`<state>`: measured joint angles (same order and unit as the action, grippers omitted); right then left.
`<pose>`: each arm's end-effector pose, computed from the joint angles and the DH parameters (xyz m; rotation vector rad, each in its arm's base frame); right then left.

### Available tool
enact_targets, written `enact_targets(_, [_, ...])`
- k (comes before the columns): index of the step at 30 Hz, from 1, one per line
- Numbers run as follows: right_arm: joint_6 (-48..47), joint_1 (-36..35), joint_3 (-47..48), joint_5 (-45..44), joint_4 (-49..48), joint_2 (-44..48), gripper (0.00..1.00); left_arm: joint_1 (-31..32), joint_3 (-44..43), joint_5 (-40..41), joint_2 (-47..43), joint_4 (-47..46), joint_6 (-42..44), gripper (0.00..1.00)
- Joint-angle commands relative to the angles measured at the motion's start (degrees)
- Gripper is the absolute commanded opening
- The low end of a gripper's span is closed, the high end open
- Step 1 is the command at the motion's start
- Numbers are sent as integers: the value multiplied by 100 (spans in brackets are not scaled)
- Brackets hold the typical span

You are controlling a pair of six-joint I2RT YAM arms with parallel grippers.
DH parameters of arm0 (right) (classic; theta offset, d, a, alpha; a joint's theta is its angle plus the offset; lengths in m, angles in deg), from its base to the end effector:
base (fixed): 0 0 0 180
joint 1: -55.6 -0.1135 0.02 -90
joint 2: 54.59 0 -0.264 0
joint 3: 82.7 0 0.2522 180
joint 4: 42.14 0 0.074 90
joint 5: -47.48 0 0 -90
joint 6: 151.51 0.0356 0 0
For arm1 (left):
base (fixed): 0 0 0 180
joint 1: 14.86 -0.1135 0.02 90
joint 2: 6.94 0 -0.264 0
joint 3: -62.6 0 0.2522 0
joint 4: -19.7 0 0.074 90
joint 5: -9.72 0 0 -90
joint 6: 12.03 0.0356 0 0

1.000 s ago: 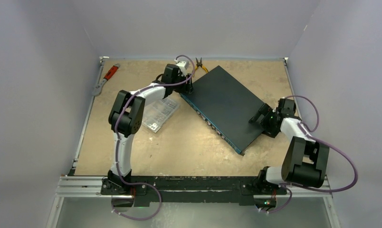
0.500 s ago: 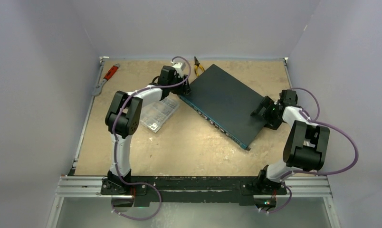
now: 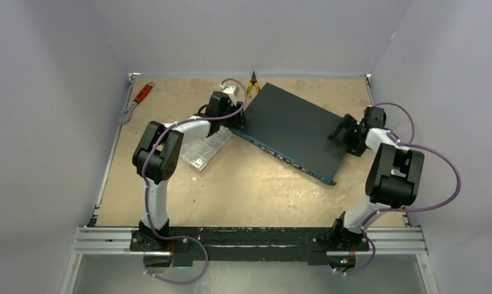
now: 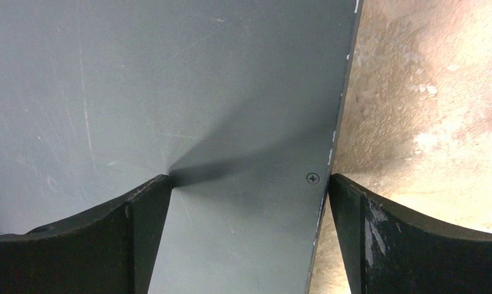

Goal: Pull the plug from the switch port
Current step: Move the switch port to the center of the board.

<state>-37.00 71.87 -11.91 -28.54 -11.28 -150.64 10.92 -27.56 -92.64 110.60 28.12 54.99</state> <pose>0.3254 -0.0860 0.1783 0.7978 2.4193 0.3670 0.4057 -0.2044 0.1680 0.1810 2.2638 -0.7026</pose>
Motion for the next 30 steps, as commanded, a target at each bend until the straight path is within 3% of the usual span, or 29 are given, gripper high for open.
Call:
enact_targets(1, [208,-265,457,870,-632,136,99,1210,177,-1711,-96,286,-789,47])
enact_targets(30, [-141,-265,517,340,-440,267,99,2861,1418,-1331,-444,-1215,-1863,46])
